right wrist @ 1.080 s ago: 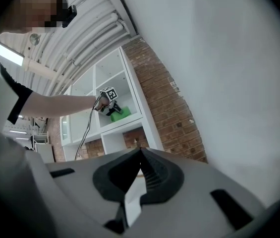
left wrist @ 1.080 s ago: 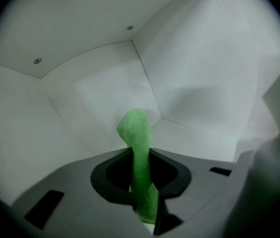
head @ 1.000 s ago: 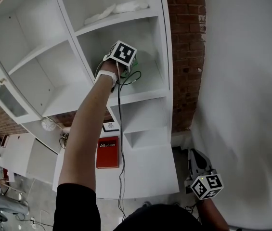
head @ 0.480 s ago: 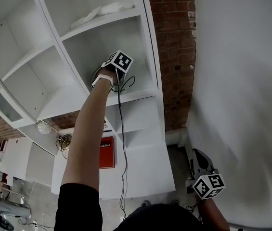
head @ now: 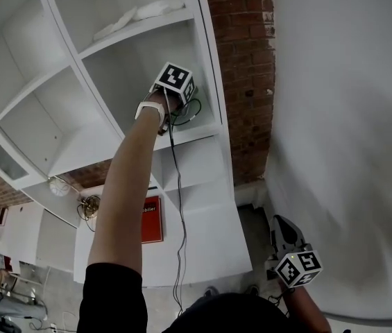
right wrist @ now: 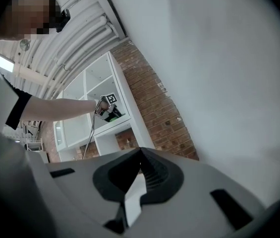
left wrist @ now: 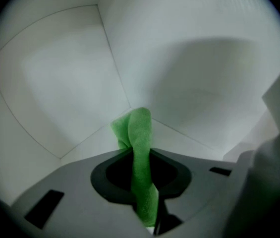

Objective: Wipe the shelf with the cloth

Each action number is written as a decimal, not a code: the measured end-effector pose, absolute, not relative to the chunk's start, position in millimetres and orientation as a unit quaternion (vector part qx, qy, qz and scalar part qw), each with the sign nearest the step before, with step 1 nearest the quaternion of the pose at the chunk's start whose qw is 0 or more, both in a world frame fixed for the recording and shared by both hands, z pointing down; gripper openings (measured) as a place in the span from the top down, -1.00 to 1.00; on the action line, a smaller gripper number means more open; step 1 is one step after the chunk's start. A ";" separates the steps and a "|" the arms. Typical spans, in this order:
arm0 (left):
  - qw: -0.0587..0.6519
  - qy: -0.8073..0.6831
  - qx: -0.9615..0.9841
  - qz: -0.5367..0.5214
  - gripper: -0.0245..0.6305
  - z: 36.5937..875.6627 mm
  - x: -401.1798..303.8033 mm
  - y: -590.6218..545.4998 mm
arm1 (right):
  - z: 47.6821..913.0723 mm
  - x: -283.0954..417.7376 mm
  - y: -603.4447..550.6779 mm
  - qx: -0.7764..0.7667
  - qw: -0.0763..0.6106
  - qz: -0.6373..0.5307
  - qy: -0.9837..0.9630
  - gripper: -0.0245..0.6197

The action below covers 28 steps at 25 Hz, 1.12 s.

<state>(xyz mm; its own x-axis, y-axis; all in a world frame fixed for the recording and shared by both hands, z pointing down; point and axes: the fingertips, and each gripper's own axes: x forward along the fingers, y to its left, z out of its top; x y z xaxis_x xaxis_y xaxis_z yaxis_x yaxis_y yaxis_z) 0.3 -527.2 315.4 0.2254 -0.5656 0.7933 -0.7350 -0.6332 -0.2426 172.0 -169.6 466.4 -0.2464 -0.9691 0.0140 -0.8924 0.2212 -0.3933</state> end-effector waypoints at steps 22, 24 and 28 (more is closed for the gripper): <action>-0.007 -0.429 0.815 0.389 0.73 248.7 -13.2 -503.5 | 479.8 130.9 -200.0 -0.564 0.098 -0.178 0.800 0.92; -0.035 -0.446 0.797 0.406 0.73 237.9 -28.6 -499.2 | 478.1 117.1 -205.7 -0.548 0.098 -0.177 0.812 0.92; -0.063 -0.479 0.742 0.465 0.73 237.2 -62.4 -496.4 | 472.9 101.6 -211.2 -0.524 0.100 -0.173 0.828 0.92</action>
<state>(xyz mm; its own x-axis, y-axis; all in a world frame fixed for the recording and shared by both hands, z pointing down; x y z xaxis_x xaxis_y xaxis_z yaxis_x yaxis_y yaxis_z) -62.4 -496.4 237.2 0.1094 -0.7693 0.6295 -0.6516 -0.5337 -0.5390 101.6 -211.2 472.9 -0.4316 -0.9019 0.0149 -0.8327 0.3920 -0.3910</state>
